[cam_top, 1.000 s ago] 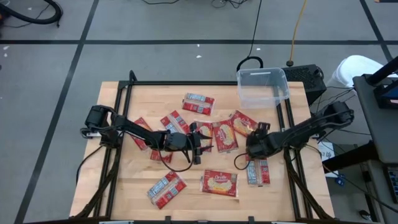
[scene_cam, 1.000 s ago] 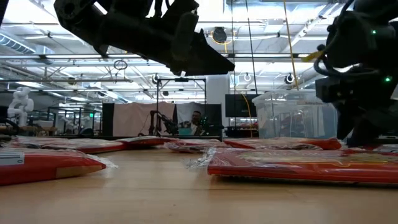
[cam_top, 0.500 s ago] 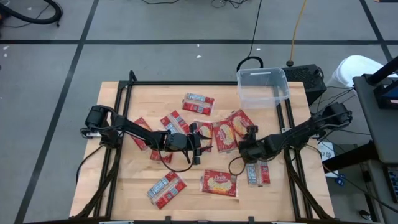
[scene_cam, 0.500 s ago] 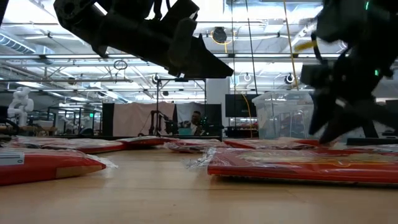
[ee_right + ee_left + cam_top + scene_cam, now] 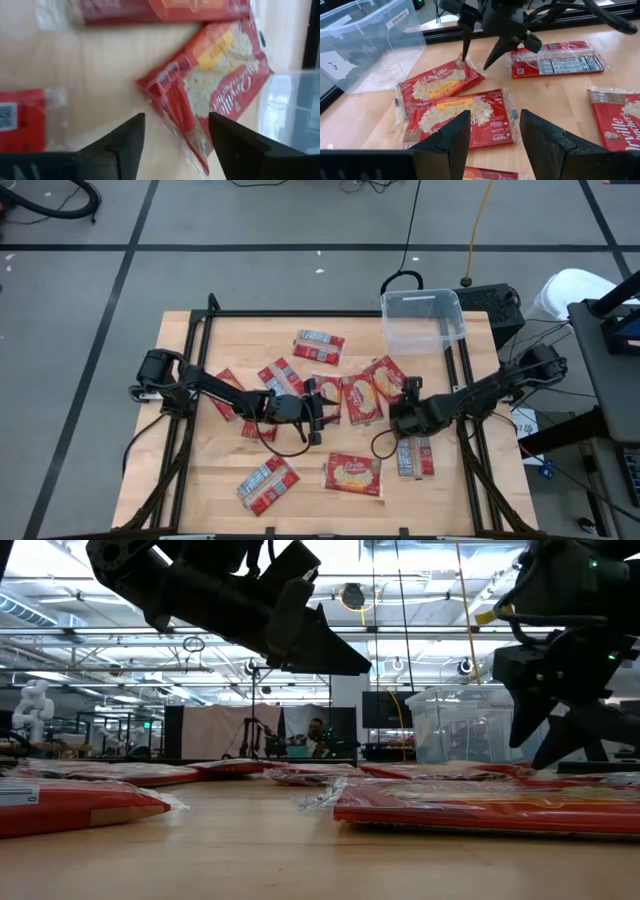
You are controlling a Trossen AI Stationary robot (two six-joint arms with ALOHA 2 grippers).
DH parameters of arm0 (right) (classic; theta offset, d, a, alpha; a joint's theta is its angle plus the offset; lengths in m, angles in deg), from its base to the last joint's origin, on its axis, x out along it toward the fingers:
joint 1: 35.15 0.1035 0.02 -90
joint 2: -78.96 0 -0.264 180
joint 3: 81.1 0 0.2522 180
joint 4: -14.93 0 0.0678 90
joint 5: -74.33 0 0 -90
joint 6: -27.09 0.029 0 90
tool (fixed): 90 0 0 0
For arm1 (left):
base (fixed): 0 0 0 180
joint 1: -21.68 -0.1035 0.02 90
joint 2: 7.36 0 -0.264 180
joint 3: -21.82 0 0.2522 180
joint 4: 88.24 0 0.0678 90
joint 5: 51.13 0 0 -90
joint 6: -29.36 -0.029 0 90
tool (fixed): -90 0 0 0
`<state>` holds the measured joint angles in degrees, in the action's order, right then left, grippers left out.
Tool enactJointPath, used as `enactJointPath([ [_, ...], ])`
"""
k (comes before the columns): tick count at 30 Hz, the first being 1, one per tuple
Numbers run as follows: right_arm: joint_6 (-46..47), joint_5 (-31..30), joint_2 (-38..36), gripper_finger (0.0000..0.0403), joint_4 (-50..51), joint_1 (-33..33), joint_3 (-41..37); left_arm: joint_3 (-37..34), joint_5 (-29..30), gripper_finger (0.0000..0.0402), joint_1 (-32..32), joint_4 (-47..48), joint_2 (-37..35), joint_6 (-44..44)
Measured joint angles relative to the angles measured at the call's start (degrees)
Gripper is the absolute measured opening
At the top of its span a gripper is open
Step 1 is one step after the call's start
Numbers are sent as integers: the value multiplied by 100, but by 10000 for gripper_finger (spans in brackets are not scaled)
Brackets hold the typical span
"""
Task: Sort popcorn bags into baskets
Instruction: Put the popcorn bag into the transparent container
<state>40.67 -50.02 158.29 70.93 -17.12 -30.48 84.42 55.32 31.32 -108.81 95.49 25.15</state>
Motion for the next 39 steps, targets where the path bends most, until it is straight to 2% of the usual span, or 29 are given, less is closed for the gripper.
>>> enactJointPath([
  [5,-285,304,0,218,-441,-499,-255,0,0,177,-53,-2,0,9],
  [9,-762,446,-34,195,-1083,-755,-622,0,0,177,-62,0,0,33],
  [12,-890,561,-26,145,-1387,-820,-739,0,0,177,-62,7,0,42],
  [16,-776,592,-15,34,-1735,-816,-756,0,0,177,-58,7,0,50],
  [18,-618,577,-66,13,-1804,-781,-741,0,0,177,-58,7,0,82],
  [27,236,591,-821,1,-1387,-516,-76,0,19,177,31,12,0,170],
  [35,813,11,-1266,0,-1469,-291,-48,2,74,177,139,-78,0,-15],
  [39,946,-17,-1307,0,-1519,-291,-48,5,254,178,120,-335,120,-415],
])
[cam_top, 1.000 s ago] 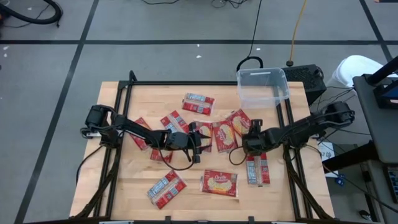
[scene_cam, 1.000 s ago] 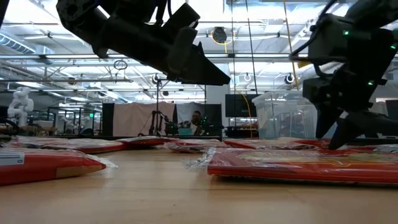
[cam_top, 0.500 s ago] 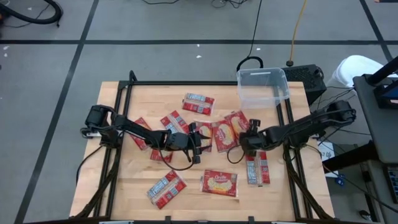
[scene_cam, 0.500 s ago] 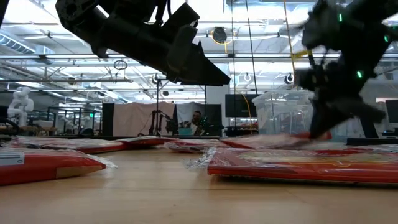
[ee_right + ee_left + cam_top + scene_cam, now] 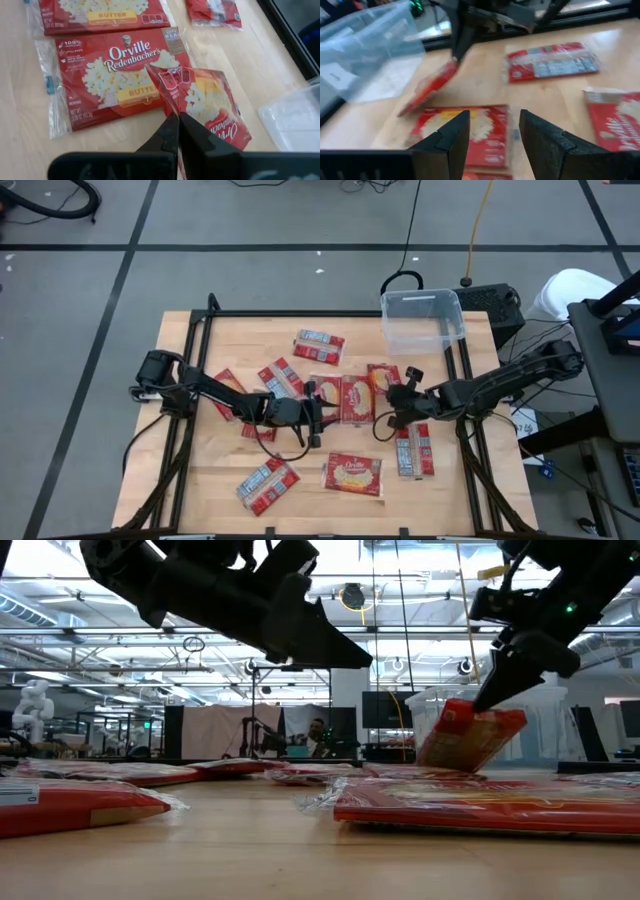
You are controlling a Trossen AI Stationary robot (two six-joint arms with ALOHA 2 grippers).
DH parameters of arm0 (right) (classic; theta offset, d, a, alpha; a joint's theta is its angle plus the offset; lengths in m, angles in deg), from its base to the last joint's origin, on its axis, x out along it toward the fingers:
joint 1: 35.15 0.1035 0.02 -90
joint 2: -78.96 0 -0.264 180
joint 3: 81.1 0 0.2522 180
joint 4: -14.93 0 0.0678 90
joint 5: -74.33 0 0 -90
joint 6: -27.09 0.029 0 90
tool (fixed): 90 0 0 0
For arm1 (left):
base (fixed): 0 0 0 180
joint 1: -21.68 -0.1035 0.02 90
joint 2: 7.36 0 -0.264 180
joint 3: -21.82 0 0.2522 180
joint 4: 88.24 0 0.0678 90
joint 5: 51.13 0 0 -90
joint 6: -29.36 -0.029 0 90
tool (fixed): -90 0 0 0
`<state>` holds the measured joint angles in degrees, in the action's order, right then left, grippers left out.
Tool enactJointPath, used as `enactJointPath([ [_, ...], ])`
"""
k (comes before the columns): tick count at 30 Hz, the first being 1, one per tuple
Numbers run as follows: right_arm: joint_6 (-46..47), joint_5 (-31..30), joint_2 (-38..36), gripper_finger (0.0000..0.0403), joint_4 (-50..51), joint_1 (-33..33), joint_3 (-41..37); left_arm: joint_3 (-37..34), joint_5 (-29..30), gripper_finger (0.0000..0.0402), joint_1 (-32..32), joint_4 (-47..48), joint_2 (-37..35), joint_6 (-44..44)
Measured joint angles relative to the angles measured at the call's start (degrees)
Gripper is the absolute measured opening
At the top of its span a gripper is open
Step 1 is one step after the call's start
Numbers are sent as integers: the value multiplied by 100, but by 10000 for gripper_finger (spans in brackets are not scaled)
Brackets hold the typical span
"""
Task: Sort popcorn bags into baskets
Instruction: Put the popcorn bag into the transparent container
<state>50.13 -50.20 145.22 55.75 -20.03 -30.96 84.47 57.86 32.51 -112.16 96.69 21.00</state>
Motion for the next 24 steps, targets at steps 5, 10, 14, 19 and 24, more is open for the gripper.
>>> enactJointPath([
  [5,-201,-7,0,0,-335,0,0,72,64,188,-154,-991,558,-734],
  [10,-655,1,-2,0,-796,0,2,539,63,256,-425,-1270,1179,-1100],
  [14,-904,7,-2,0,-934,0,5,1218,-173,320,-798,-875,1633,-1147],
  [19,-1031,19,-2,0,-971,0,7,2044,-512,347,-1137,-186,1989,-1218],
  [24,-1007,37,-2,0,-976,0,7,2364,-1574,296,-1436,317,2035,-1309],
])
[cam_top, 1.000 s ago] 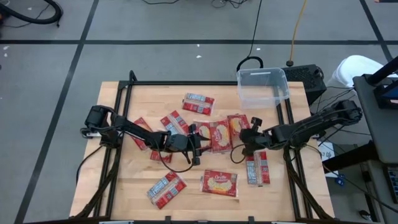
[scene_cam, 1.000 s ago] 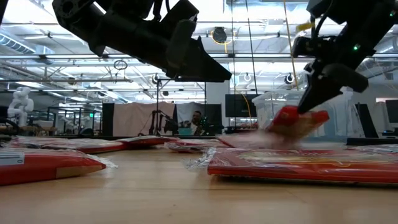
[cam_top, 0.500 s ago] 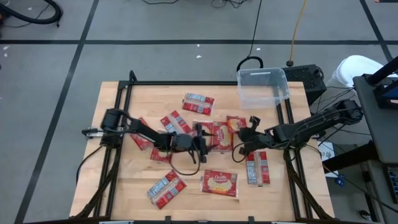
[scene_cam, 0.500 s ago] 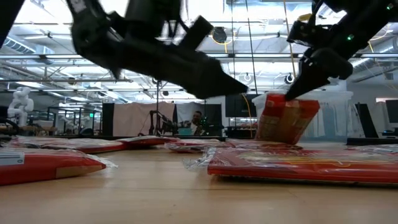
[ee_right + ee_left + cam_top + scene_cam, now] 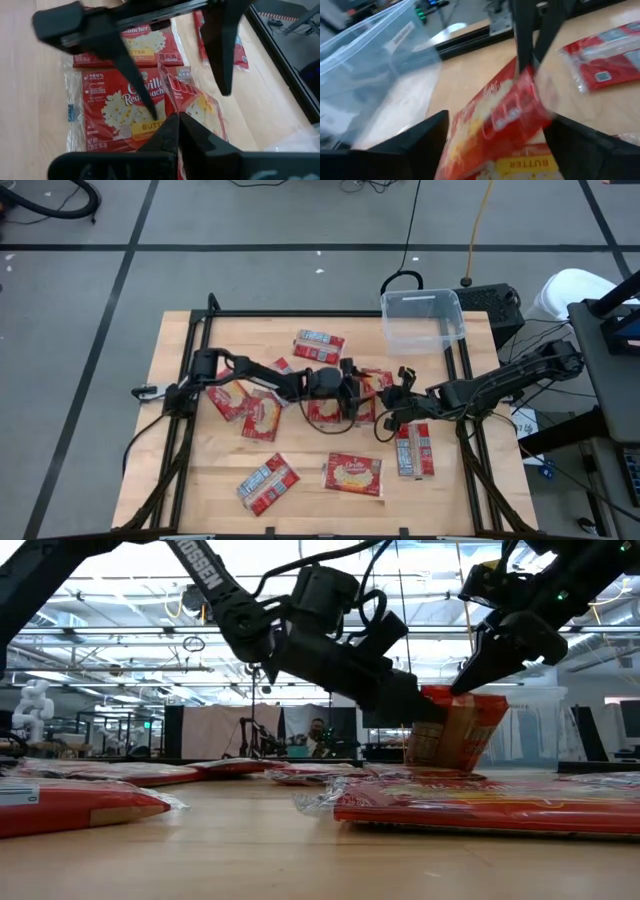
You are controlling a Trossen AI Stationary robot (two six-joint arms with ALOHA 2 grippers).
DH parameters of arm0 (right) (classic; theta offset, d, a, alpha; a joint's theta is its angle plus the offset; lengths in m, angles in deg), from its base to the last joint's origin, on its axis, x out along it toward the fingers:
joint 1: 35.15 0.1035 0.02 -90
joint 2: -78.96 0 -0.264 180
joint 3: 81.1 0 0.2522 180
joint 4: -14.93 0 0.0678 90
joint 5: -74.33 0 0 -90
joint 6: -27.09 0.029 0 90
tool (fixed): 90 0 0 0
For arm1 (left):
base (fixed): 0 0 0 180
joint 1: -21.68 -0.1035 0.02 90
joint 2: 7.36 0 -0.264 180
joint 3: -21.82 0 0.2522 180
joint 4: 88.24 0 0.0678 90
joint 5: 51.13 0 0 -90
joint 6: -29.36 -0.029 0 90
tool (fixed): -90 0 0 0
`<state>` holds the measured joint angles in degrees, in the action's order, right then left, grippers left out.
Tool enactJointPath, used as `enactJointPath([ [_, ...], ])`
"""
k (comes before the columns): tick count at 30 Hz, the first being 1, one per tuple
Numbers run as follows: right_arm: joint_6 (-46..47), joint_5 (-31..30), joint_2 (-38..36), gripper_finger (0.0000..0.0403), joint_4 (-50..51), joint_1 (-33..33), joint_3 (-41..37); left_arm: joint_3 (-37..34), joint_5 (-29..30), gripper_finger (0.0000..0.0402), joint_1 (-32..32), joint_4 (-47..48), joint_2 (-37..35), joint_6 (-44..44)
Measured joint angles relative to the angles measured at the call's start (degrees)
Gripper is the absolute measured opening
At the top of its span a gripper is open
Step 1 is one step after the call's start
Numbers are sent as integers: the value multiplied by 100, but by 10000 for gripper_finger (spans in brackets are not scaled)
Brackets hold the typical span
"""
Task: Sort popcorn bags into baskets
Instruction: Put the popcorn bag into the transparent container
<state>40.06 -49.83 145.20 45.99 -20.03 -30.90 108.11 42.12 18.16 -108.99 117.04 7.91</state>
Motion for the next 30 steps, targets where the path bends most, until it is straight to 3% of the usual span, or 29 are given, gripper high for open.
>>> enactJointPath([
  [11,375,109,-52,0,-688,0,0,2,-319,30,158,442,-53,-360],
  [13,477,-95,-183,3,-733,2,15,6,-300,20,216,431,-93,-201],
  [17,498,-184,-551,27,-411,45,374,-10,-51,38,361,652,-216,71],
  [22,579,-226,-630,76,137,433,1346,0,291,28,559,1029,-556,571],
  [30,1225,-796,880,141,2352,1167,3428,-4,787,25,895,1185,-884,742],
])
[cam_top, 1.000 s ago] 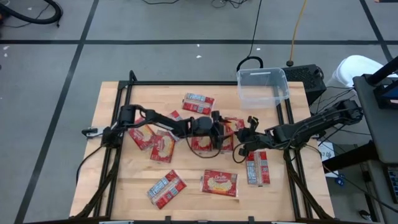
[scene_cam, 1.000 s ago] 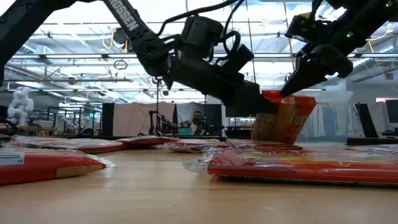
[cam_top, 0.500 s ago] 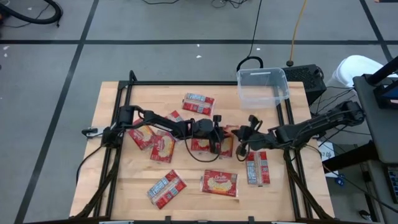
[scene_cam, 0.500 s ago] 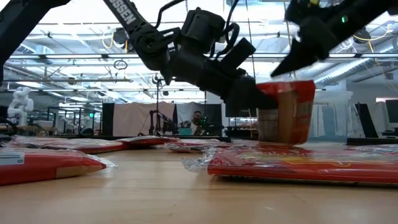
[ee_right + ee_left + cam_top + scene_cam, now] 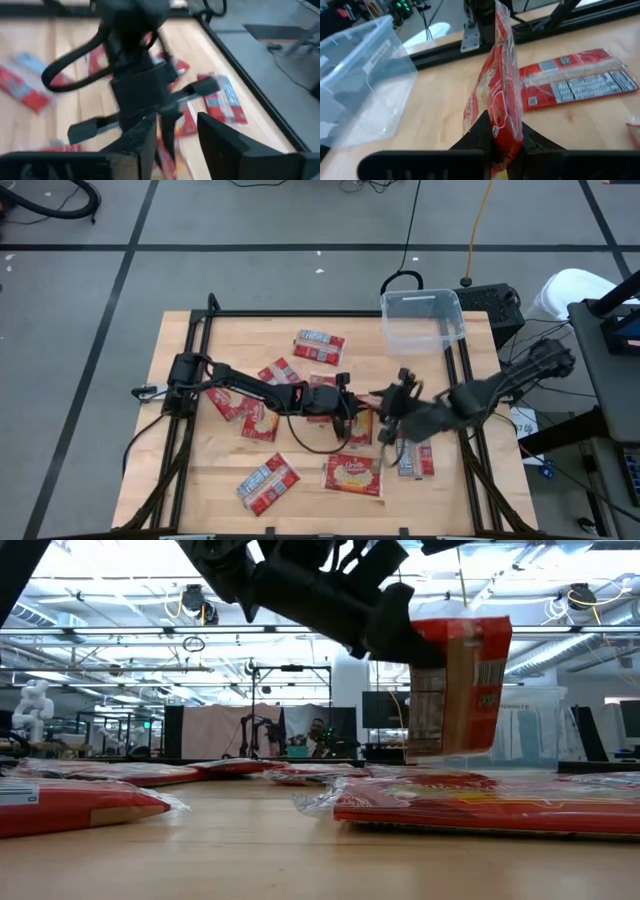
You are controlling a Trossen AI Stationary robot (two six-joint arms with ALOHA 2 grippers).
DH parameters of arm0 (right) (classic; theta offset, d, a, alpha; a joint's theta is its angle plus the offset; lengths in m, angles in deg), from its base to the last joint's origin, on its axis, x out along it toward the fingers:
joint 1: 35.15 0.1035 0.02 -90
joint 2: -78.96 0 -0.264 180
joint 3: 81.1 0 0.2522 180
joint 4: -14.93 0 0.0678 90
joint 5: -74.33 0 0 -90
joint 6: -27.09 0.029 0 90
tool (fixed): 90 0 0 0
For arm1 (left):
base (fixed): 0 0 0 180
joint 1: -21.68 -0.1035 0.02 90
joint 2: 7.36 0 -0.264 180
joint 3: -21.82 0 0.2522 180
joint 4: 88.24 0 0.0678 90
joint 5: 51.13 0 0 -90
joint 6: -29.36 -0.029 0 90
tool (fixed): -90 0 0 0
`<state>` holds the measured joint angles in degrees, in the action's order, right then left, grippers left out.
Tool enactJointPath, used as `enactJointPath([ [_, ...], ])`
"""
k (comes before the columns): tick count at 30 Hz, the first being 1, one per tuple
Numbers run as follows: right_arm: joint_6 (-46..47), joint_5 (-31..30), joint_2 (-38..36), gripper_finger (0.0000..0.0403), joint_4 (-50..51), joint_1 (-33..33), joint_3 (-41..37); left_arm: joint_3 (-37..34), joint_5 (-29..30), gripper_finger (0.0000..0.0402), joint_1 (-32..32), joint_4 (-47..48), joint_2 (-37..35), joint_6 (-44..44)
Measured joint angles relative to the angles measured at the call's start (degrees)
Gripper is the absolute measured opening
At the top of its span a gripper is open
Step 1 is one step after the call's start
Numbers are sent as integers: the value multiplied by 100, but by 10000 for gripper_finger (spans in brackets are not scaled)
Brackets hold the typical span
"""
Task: Sort popcorn bags into baskets
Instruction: Put the popcorn bag into the transparent container
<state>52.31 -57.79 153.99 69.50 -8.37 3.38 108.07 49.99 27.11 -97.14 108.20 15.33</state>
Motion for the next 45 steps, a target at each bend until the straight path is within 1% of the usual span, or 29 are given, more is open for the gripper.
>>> enactJointPath([
  [4,594,37,892,154,1530,141,762,-2,87,36,33,83,-36,86],
  [6,911,72,1228,159,2212,187,1004,-1,96,31,32,127,-54,178],
  [8,1143,208,1443,164,2606,198,1095,0,96,24,22,200,-49,195],
  [12,1267,335,1711,179,2964,206,1108,0,96,20,22,212,-43,130],
  [18,1175,265,1866,220,3175,207,1084,0,96,38,-11,238,-43,84],
  [22,1028,192,1862,243,3090,39,736,0,96,29,-15,277,-43,40],
  [24,906,165,1866,248,2941,-64,474,0,96,24,-15,294,-43,-36],
  [27,444,169,1866,245,2481,-266,88,0,96,25,-15,279,-43,-100],
  [30,68,173,1866,226,2123,-478,-178,0,93,35,-36,255,-43,-242],
  [32,-128,173,1866,203,1938,-582,-262,0,96,38,-55,287,-43,-293],
  [35,-425,231,1866,155,1742,-726,-324,0,98,38,-65,348,-43,-348],
  [38,-699,474,1866,99,1686,-885,-324,0,136,39,-64,369,-43,-356],
  [40,-820,513,1866,64,1688,-959,-324,0,192,43,-67,369,-43,-166],
  [42,-928,534,1857,35,1686,-1009,-325,11,271,54,-98,535,-43,278],
  [44,-1037,579,1833,16,1705,-1027,-328,19,264,77,-154,925,-110,651],
  [45,-1089,567,1815,12,1704,-1029,-328,17,280,93,-188,1306,-213,850],
])
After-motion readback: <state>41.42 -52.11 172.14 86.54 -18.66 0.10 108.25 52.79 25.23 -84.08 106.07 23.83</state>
